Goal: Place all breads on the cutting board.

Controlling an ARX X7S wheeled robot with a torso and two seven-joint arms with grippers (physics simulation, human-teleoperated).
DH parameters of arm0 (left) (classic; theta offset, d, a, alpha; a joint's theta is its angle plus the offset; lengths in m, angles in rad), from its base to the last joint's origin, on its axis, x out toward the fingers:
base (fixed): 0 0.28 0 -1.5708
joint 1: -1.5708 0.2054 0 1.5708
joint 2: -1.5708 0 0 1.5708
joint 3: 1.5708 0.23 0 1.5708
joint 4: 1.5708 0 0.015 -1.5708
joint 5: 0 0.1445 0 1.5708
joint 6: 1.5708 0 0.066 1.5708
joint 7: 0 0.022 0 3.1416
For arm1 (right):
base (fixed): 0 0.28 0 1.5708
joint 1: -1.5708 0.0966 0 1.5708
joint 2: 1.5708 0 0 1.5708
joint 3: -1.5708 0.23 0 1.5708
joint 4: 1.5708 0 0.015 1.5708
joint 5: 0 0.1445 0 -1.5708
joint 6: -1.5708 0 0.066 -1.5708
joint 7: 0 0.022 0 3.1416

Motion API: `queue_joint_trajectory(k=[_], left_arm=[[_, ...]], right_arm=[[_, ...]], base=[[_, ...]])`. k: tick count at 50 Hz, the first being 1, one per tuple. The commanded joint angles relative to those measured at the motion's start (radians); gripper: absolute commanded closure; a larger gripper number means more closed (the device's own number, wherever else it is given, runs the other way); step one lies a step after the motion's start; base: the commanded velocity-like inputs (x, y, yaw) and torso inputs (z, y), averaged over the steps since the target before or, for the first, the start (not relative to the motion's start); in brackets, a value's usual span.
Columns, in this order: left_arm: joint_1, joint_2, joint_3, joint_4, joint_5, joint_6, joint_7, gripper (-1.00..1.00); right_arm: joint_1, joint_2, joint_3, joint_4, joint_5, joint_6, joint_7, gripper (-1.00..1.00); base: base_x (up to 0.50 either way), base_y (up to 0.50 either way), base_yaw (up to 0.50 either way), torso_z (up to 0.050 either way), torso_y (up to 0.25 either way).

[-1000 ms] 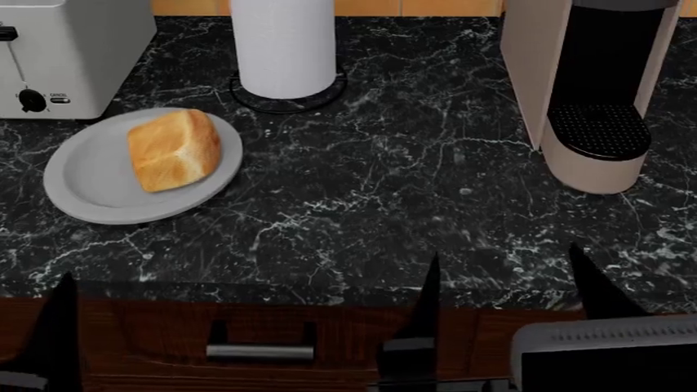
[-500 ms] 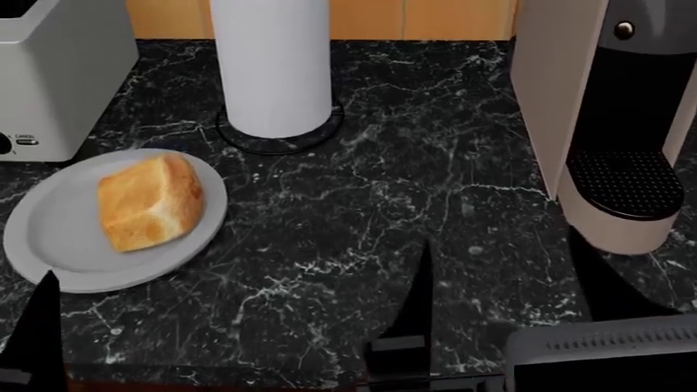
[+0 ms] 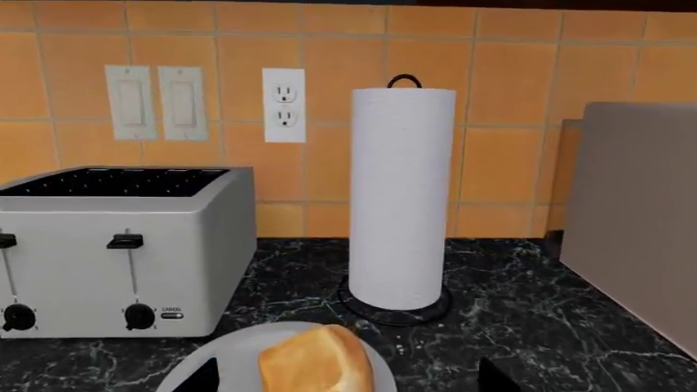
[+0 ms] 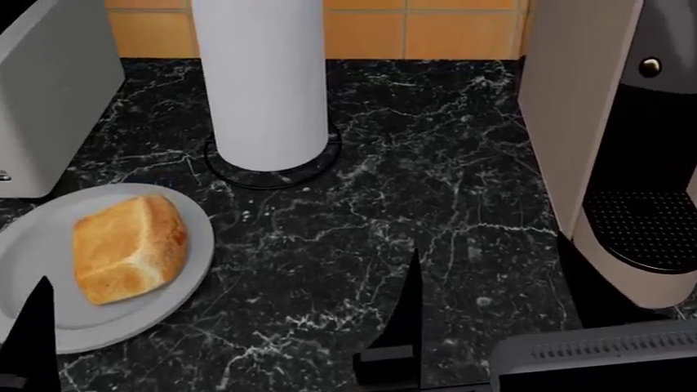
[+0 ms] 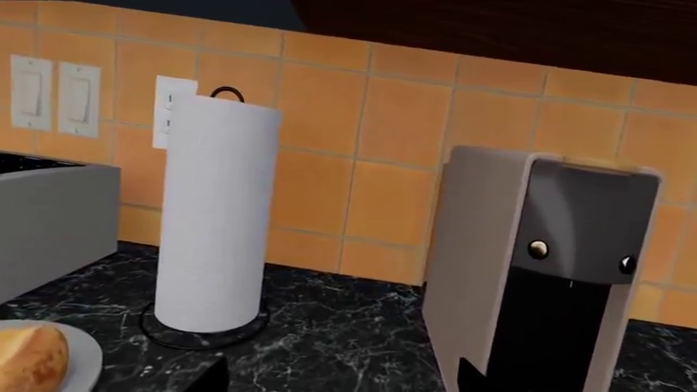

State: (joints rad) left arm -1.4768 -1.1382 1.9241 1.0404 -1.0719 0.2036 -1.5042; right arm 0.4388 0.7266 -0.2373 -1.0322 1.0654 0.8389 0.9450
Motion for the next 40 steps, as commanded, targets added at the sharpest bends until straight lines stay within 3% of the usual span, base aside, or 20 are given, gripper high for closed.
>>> queue_joint_trajectory(k=[1,40], left_arm=[[-0.003,-0.005,0.025,-0.008,0.017,0.022,-0.003,-1.0],[-0.006,0.0,0.04,-0.008,0.017,0.02,-0.004,-1.0]], right_arm=[[0.007,0.023,-0.028,0.003,0.005,-0.025,0.018,-1.0],[0.012,0.05,-0.068,0.016,0.021,-0.078,0.048,-1.0]], base=[[0.17,0.0,0.0,0.0,0.0],[0.17,0.0,0.0,0.0,0.0]])
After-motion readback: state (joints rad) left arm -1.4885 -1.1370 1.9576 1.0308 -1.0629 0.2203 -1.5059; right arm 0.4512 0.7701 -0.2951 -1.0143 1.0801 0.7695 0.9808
